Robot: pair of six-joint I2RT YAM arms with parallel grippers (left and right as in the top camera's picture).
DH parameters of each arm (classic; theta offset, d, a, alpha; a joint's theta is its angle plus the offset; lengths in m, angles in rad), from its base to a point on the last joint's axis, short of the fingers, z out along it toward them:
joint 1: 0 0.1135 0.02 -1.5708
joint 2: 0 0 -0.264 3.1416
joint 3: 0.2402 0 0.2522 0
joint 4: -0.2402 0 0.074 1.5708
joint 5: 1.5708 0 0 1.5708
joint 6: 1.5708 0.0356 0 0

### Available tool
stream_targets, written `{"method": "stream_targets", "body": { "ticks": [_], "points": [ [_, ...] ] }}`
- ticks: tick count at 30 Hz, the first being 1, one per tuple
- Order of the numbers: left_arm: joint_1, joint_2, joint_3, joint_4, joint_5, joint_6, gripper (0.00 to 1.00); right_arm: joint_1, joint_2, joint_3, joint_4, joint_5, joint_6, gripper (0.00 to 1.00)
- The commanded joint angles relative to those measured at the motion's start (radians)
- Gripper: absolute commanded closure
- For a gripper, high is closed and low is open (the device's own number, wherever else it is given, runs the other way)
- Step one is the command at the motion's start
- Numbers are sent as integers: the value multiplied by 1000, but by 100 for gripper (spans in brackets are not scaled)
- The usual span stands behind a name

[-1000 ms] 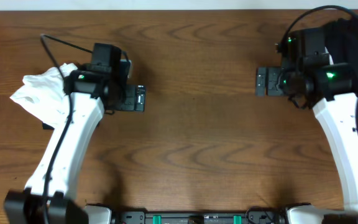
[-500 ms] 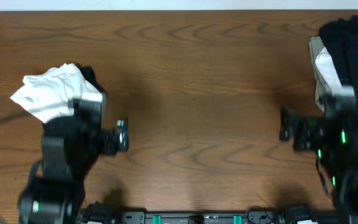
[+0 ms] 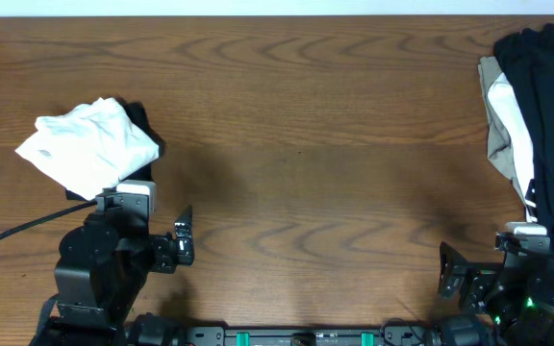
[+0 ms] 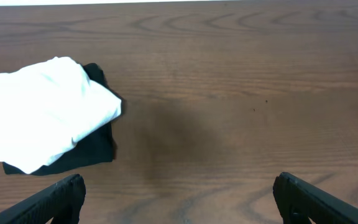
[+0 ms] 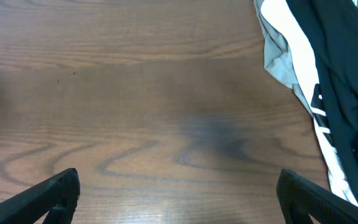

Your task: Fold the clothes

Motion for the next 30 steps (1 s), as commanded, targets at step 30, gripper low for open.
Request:
{"method": "stream_targets", "body": {
  "ticks": [30],
  "points": [
    [2,-2,-3,0,-8,-5,2,-18,-385,-686,992,14,-257,1]
  ]
}}
